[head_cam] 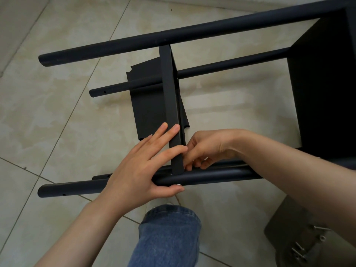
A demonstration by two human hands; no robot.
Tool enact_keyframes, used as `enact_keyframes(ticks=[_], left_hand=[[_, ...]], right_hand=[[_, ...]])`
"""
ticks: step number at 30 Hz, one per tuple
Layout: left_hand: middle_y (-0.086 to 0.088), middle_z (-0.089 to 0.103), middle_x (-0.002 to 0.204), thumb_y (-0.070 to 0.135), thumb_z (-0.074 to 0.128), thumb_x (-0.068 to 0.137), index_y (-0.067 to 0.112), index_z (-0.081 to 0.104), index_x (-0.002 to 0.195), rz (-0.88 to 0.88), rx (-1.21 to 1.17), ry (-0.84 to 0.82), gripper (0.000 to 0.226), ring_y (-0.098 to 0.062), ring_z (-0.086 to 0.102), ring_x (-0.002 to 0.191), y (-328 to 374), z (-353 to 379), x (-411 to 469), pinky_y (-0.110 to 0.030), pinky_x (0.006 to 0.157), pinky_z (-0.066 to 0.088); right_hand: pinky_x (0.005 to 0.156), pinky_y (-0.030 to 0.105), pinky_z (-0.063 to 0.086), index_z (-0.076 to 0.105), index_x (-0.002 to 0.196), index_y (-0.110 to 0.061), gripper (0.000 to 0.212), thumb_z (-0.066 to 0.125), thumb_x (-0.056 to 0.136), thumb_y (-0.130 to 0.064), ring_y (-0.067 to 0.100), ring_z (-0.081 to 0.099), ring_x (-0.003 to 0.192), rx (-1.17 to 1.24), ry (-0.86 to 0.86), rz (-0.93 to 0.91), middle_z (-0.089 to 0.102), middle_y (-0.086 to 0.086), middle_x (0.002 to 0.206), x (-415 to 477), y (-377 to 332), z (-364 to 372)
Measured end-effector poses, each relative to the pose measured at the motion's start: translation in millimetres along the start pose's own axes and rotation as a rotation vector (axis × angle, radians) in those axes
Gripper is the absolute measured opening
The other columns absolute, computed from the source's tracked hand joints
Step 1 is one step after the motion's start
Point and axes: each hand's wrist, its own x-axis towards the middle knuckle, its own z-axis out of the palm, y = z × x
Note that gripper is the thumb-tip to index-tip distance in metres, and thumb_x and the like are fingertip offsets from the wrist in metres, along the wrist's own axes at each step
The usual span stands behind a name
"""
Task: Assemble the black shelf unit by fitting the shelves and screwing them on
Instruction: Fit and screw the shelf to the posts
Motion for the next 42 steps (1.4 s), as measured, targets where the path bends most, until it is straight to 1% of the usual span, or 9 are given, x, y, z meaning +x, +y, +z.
enact_keyframes(ticks=[3, 6, 11, 16, 19, 25, 29, 36, 42], left_hand=[[0.005, 0.016, 0.169, 0.065, 0.060, 0.083, 0.035, 0.039, 0.148, -0.001, 0.005, 0.000, 0.074, -0.018, 0.011, 0.156, -0.1, 0.2, -0.1, -0.048, 0.116, 0.033], [0.005, 0.016, 0.169, 0.065, 0.061, 0.083, 0.035, 0.040, 0.148, 0.002, 0.001, 0.000, 0.074, -0.018, 0.012, 0.156, -0.4, 0.0, 0.0, -0.049, 0.116, 0.034], [0.006, 0.015, 0.169, 0.064, 0.061, 0.083, 0.035, 0.039, 0.148, 0.009, 0.010, 0.000, 0.074, -0.019, 0.012, 0.156, -1.1, 0.4, -0.8, -0.047, 0.116, 0.032], [0.006, 0.016, 0.169, 0.066, 0.060, 0.083, 0.035, 0.039, 0.148, 0.010, 0.012, 0.004, 0.075, -0.018, 0.012, 0.156, -1.6, 0.7, -0.8, -0.047, 0.116, 0.032], [0.006, 0.016, 0.169, 0.066, 0.060, 0.084, 0.035, 0.040, 0.148, 0.010, 0.016, 0.003, 0.074, -0.018, 0.012, 0.156, -1.8, 0.4, -0.5, -0.047, 0.116, 0.032], [0.006, 0.016, 0.169, 0.065, 0.061, 0.083, 0.036, 0.038, 0.148, 0.009, 0.015, 0.003, 0.075, -0.018, 0.013, 0.156, -1.0, 0.2, -0.6, -0.048, 0.116, 0.033], [0.006, 0.016, 0.169, 0.065, 0.061, 0.083, 0.036, 0.038, 0.149, 0.008, 0.012, 0.003, 0.076, -0.018, 0.012, 0.156, -1.1, 0.4, -0.2, -0.050, 0.115, 0.034], [0.006, 0.016, 0.169, 0.065, 0.061, 0.083, 0.036, 0.038, 0.149, 0.014, 0.022, 0.001, 0.076, -0.018, 0.012, 0.156, -1.4, 0.4, -0.7, -0.049, 0.116, 0.033], [0.005, 0.017, 0.169, 0.065, 0.062, 0.082, 0.035, 0.039, 0.148, 0.013, 0.027, 0.004, 0.076, -0.018, 0.013, 0.156, -0.8, -0.3, -1.0, -0.049, 0.116, 0.033]], right_hand=[[0.067, 0.019, 0.051, 0.075, 0.064, -0.022, 0.025, 0.070, 0.087, -0.014, 0.006, 0.057, 0.063, -0.003, 0.026, 0.001, 0.069, -0.002, 0.072, 3.8, 0.3, 4.2], [0.069, 0.020, 0.051, 0.075, 0.065, -0.021, 0.026, 0.068, 0.088, -0.013, 0.007, 0.060, 0.064, 0.025, -0.009, -0.010, 0.070, -0.001, 0.073, 2.6, -0.6, 4.6], [0.067, 0.020, 0.049, 0.076, 0.060, -0.025, 0.030, 0.069, 0.088, -0.019, 0.003, 0.057, 0.059, -0.024, -0.009, -0.006, 0.067, -0.008, 0.064, -1.0, -1.7, 0.7], [0.065, 0.020, 0.048, 0.074, 0.060, -0.021, 0.029, 0.068, 0.088, -0.014, 0.005, 0.054, 0.056, -0.016, 0.024, 0.015, 0.066, -0.006, 0.061, 3.7, -0.9, 5.8], [0.066, 0.020, 0.048, 0.075, 0.060, -0.022, 0.032, 0.066, 0.089, -0.012, 0.004, 0.055, 0.055, 0.025, -0.024, -0.002, 0.065, -0.006, 0.059, 0.9, -1.0, 3.3], [0.066, 0.020, 0.048, 0.076, 0.061, -0.023, 0.027, 0.070, 0.088, -0.019, 0.005, 0.054, 0.060, -0.008, -0.002, 0.021, 0.069, -0.005, 0.069, 0.2, 1.6, 1.7], [0.069, 0.022, 0.048, 0.075, 0.066, -0.021, 0.022, 0.070, 0.087, -0.016, 0.007, 0.058, 0.063, 0.017, 0.001, 0.023, 0.070, -0.002, 0.072, 4.5, 0.4, 5.4], [0.069, 0.020, 0.050, 0.076, 0.064, -0.022, 0.028, 0.069, 0.091, -0.018, 0.006, 0.061, 0.065, 0.036, -0.043, 0.013, 0.070, -0.003, 0.073, 1.4, 3.9, 0.0], [0.071, 0.022, 0.049, 0.075, 0.070, -0.020, 0.021, 0.068, 0.090, -0.016, 0.008, 0.060, 0.067, 0.066, -0.046, 0.013, 0.070, 0.000, 0.077, 5.6, 3.5, 4.1]])
